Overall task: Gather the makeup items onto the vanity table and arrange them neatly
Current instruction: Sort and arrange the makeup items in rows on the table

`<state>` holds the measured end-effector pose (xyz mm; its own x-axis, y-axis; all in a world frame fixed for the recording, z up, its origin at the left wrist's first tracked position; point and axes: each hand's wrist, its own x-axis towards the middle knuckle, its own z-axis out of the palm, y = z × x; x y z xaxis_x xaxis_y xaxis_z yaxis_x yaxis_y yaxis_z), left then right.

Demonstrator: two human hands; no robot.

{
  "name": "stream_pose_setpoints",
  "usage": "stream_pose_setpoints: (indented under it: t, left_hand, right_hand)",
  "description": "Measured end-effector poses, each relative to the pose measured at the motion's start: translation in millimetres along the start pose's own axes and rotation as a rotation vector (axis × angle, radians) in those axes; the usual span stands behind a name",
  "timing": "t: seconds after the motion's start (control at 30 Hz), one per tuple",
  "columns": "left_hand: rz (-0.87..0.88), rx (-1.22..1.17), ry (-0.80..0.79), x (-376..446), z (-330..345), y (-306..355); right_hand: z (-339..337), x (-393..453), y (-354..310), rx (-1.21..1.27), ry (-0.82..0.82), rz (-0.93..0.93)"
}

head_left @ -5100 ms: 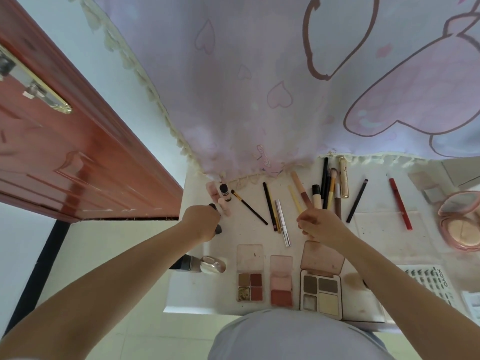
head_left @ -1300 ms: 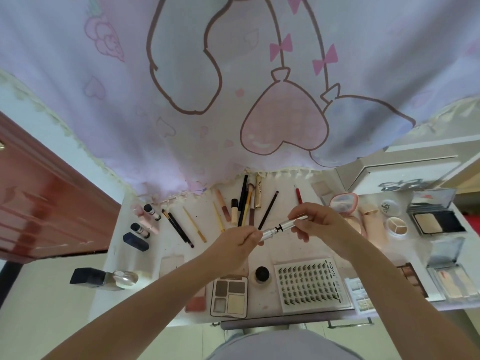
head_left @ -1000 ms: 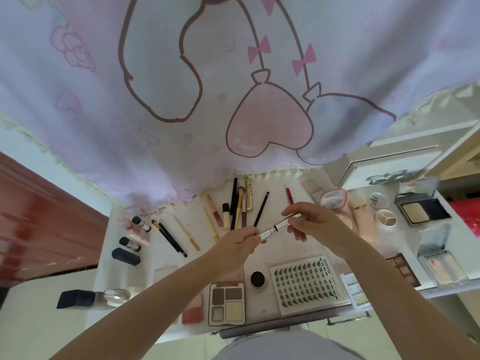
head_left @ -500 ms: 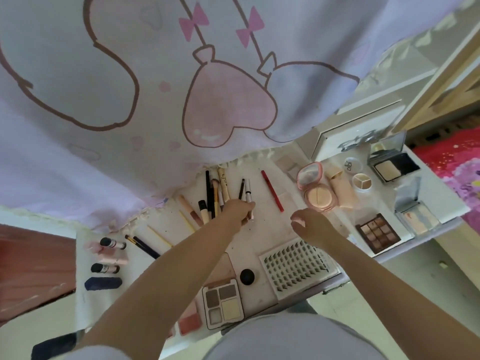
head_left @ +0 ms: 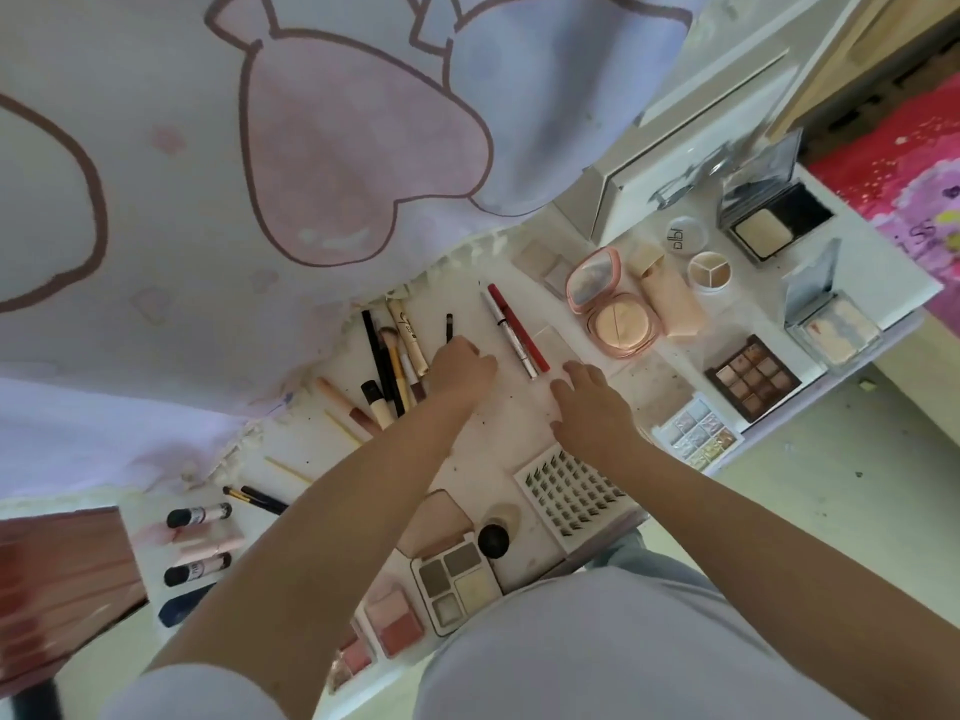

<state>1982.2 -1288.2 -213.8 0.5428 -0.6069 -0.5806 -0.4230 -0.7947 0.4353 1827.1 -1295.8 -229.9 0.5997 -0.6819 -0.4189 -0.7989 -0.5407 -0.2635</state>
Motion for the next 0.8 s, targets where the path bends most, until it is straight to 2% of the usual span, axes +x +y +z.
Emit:
stream_pose_setpoints:
  t: [0.13, 0.4, 0.53, 0.6, 0.7, 0.8]
  left_hand:
    - [0.049, 0.302, 0.085, 10, -8, -21]
    - [-0.002, 0.432, 0.048, 16, -7, -22]
    - [0.108, 0.379, 0.108, 8, -14, -18]
    - [0.226, 0.339, 0.123, -1, -18, -17]
    - [0.398, 0.294, -0.004, -21, -24, -22]
    - [0.564, 0.298, -0.090, -45, -29, -26]
  right_hand:
    - [0, 2, -4, 0.002, -0.015, 0.012]
    - [0, 0, -3, 0.005, -0.023, 0.013]
    - [-4, 0, 2, 0.075, -0.079, 0.000]
    - [-10, 1, 6, 0.185, -0.036, 0.002]
    - [-27, -1, 6, 0.463, 0.131, 0.037]
    - [-53, -4, -7, 0.869, 0.091, 0.065]
